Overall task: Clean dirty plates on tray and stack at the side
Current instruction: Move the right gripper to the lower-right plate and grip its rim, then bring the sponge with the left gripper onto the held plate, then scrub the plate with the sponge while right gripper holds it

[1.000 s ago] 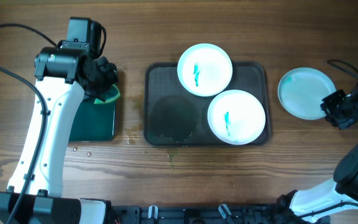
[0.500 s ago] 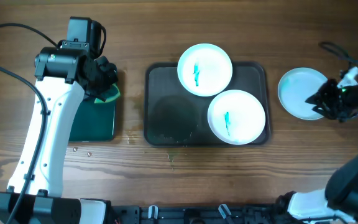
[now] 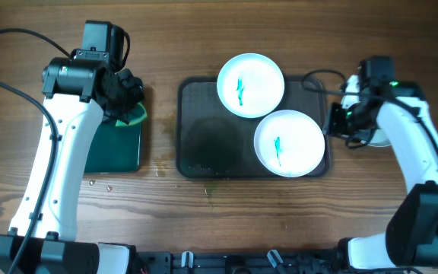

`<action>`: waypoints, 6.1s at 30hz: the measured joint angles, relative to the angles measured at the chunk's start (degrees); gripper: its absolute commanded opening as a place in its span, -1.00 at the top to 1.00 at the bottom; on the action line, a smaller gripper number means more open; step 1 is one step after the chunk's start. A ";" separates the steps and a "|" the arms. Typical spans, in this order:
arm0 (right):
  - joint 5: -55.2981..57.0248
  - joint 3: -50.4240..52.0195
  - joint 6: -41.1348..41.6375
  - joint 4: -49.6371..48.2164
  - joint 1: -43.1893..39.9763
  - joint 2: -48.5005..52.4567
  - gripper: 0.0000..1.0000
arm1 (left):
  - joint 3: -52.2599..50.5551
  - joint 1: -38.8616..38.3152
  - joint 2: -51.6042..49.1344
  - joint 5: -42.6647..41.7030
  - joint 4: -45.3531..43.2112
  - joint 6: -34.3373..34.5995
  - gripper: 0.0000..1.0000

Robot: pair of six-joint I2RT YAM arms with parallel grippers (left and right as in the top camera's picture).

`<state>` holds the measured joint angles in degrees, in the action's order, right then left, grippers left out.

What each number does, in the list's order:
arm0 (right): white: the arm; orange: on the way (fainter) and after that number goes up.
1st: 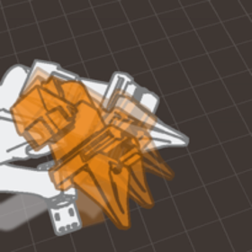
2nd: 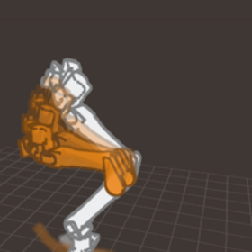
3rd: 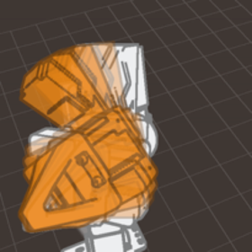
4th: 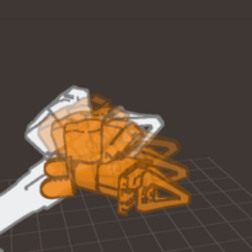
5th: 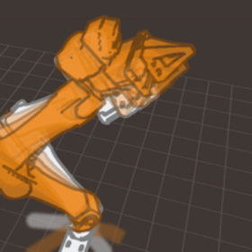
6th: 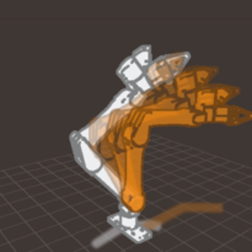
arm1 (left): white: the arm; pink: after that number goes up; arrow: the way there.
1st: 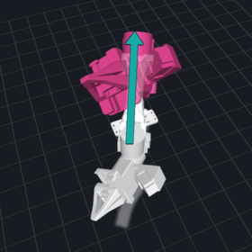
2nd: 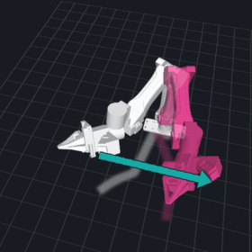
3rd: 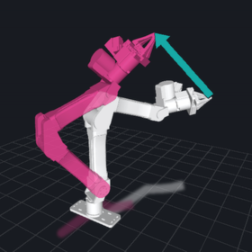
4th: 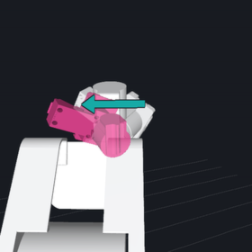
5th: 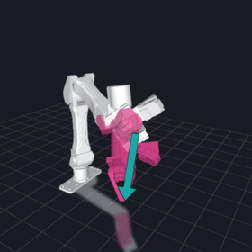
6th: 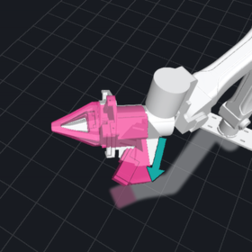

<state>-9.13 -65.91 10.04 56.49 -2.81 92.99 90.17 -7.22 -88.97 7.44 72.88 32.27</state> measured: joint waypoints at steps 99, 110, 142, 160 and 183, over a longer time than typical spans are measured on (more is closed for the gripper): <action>-9.38 17.75 36.15 -38.12 30.40 6.14 0.91 | -17.81 -18.34 -16.20 -16.15 -22.36 -6.21 0.92; -9.51 17.75 35.95 -38.14 30.40 6.19 0.91 | -16.94 -18.36 -23.58 -19.21 -22.73 -14.38 0.92; -10.56 17.75 34.25 -38.23 30.27 6.40 0.92 | -14.08 -21.03 -25.57 -15.28 -20.76 -7.02 0.92; -11.80 17.75 30.97 -38.14 29.31 6.45 0.92 | -16.70 -21.88 -25.44 -25.90 -30.93 -8.83 0.92; -14.49 17.70 30.80 -38.75 29.86 7.30 0.91 | -16.52 -19.12 -26.01 -34.01 -28.92 -11.02 0.92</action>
<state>-23.62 -48.21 40.84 17.74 27.05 100.29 73.65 -26.35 -114.98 -26.57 43.97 21.26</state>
